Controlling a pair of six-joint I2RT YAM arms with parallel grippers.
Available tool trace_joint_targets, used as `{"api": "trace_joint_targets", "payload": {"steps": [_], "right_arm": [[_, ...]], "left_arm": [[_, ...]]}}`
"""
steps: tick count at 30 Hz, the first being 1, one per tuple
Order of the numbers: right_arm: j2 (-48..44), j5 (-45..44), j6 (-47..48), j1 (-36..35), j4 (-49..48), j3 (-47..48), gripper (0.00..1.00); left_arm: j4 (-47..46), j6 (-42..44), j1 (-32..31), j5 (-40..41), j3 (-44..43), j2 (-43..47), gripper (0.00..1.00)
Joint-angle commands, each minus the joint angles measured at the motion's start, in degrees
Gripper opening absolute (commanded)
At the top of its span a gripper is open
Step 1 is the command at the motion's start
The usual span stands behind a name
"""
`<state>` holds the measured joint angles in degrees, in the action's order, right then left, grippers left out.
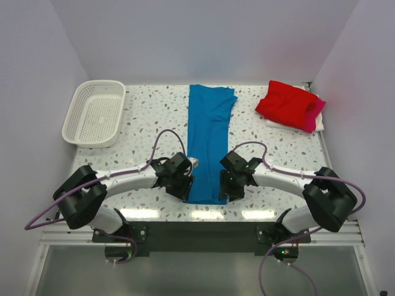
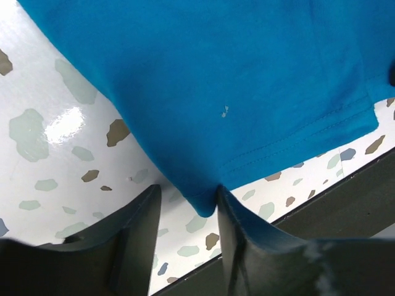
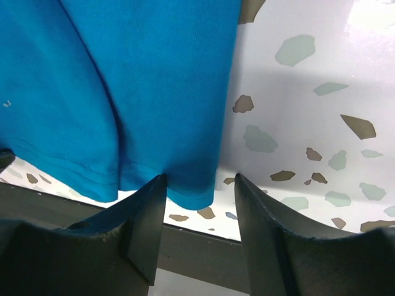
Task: Fold and stack the t-shirts
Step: Fold the tshirt
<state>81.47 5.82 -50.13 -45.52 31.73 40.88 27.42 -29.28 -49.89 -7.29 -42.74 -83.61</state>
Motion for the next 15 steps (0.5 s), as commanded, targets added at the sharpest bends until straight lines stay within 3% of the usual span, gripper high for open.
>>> {"api": "trace_joint_targets", "payload": {"steps": [1, 11, 15], "right_arm": [[1.3, 1.6, -0.8, -0.6, -1.8, 0.6, 0.49], [3.3, 2.7, -0.3, -1.2, -1.9, 1.0, 0.32], [3.3, 3.4, 0.5, -1.3, -1.4, 1.6, 0.20]], "left_arm": [[-2.2, 1.0, 0.2, -2.2, 1.2, -0.3, 0.45], [-3.0, 1.2, 0.2, -4.4, 2.9, -0.4, 0.22], [-2.3, 1.1, 0.2, -4.5, 2.6, -0.1, 0.12]]}}
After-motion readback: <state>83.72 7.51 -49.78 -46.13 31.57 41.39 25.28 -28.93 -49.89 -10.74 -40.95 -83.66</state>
